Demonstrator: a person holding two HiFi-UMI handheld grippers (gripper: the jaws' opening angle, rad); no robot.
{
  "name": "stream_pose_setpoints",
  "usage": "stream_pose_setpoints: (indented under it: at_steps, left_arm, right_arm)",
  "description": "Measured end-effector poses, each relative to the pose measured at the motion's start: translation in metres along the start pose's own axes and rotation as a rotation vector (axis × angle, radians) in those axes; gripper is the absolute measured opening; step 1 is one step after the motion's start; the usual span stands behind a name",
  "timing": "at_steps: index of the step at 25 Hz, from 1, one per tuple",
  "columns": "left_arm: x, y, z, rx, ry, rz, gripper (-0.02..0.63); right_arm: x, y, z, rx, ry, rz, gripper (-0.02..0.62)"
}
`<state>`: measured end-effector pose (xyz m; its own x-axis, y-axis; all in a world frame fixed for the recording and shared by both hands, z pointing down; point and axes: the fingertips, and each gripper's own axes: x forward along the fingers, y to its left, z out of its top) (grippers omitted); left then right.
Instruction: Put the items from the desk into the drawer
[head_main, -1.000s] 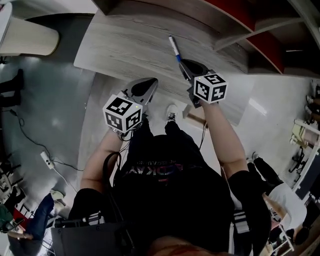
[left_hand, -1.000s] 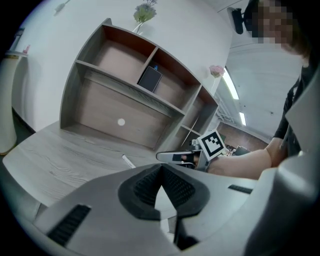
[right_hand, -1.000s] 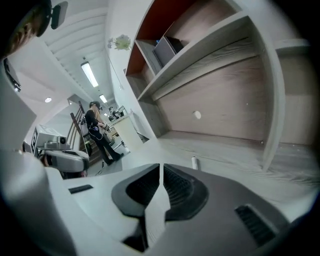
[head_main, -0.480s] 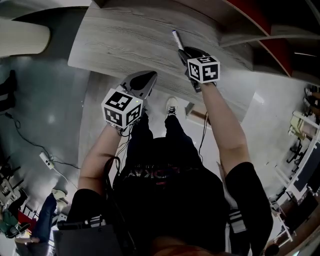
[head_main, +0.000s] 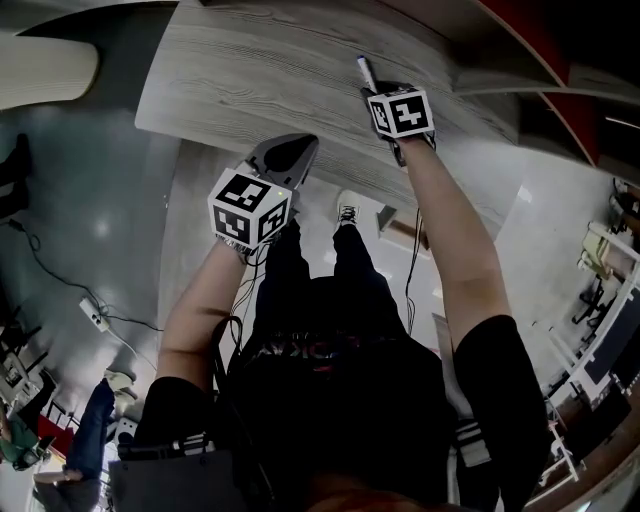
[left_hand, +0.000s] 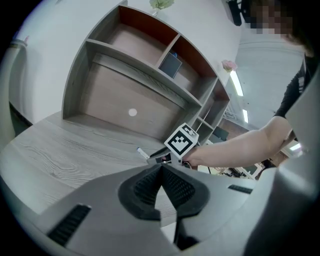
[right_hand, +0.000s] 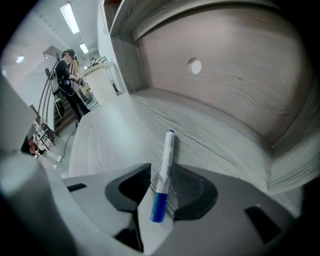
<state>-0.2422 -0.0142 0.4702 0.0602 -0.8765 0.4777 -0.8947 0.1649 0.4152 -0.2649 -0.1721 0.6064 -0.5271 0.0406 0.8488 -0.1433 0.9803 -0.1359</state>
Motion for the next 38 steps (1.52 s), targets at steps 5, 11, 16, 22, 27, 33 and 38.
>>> stream_pose_setpoints:
  at_steps: [5, 11, 16, 22, 27, 33, 38]
  left_arm:
    - [-0.001, 0.006, 0.002, -0.011, -0.003, 0.007, 0.011]
    - [0.001, 0.008, 0.002, -0.023, -0.005, 0.006, 0.011]
    - [0.003, 0.007, 0.002, -0.027, -0.001, 0.001, 0.011]
    - [0.002, 0.007, 0.004, -0.023, -0.005, -0.001, 0.011]
    - [0.001, 0.004, 0.010, -0.013, -0.013, -0.002, 0.011]
    - [0.000, 0.008, 0.022, 0.006, -0.037, -0.014, 0.011]
    - [-0.009, -0.012, 0.033, 0.015, -0.059, -0.031, 0.011]
  right_arm:
    - [0.005, 0.001, 0.000, -0.019, 0.063, -0.030, 0.135]
    - [0.003, 0.000, 0.000, 0.000, 0.066, -0.036, 0.128]
    - [0.004, 0.002, 0.001, 0.016, 0.036, -0.035, 0.078]
    - [-0.006, 0.009, 0.005, 0.055, -0.046, -0.006, 0.077]
    - [-0.035, 0.031, 0.027, 0.106, -0.210, 0.098, 0.077]
    - [-0.088, 0.068, 0.055, 0.148, -0.419, 0.236, 0.077]
    - [-0.147, 0.090, 0.056, 0.171, -0.531, 0.292, 0.077]
